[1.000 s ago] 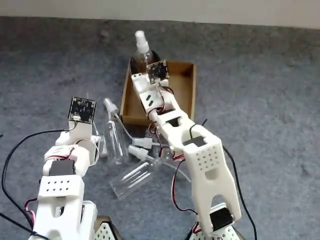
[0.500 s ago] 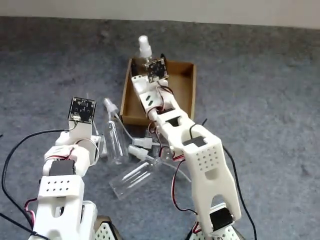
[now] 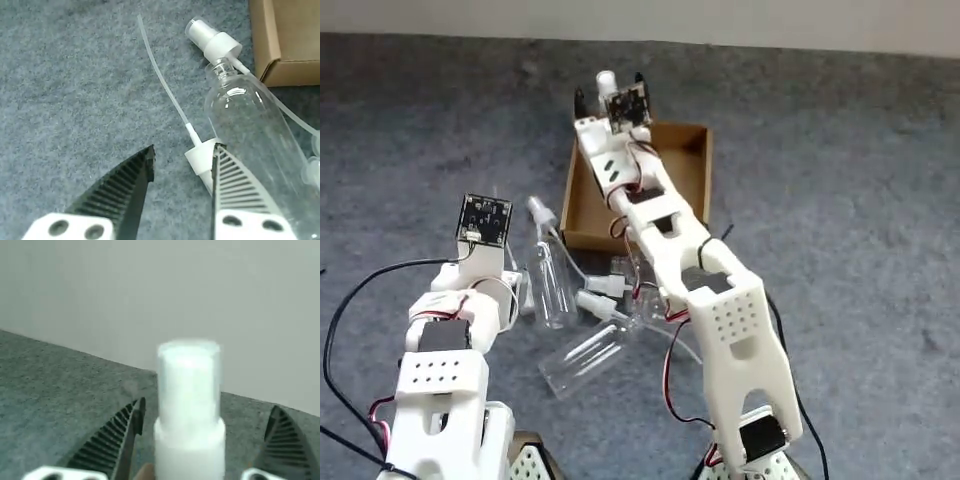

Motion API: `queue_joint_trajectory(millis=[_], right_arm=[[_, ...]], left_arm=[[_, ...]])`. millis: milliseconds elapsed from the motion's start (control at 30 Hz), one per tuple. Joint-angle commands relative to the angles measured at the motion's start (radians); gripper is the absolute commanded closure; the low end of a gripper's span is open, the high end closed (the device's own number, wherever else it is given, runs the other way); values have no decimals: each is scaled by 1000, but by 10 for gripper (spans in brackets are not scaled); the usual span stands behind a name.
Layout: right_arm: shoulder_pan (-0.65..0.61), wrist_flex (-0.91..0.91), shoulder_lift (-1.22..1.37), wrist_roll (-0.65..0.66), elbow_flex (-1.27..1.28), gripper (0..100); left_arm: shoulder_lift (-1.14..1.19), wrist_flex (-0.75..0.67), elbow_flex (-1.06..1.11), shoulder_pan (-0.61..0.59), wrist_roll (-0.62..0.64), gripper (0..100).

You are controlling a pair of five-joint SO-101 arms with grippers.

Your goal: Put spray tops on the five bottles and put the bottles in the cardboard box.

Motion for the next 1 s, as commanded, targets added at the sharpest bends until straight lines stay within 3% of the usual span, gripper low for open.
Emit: queue_joint_trajectory(millis=[0, 400, 633, 967], right_arm=[[1, 74, -134, 9, -94, 677], [-1, 157, -564, 12, 99, 680], [-21, 552, -918, 14, 266, 744], [-30, 1092, -1449, 6, 501, 749]], left_arm=[[-22, -26, -5, 2, -6, 850], [-22, -26, -5, 2, -6, 850], [-22, -26, -5, 2, -6, 850], [-22, -28, -4, 2, -6, 850]])
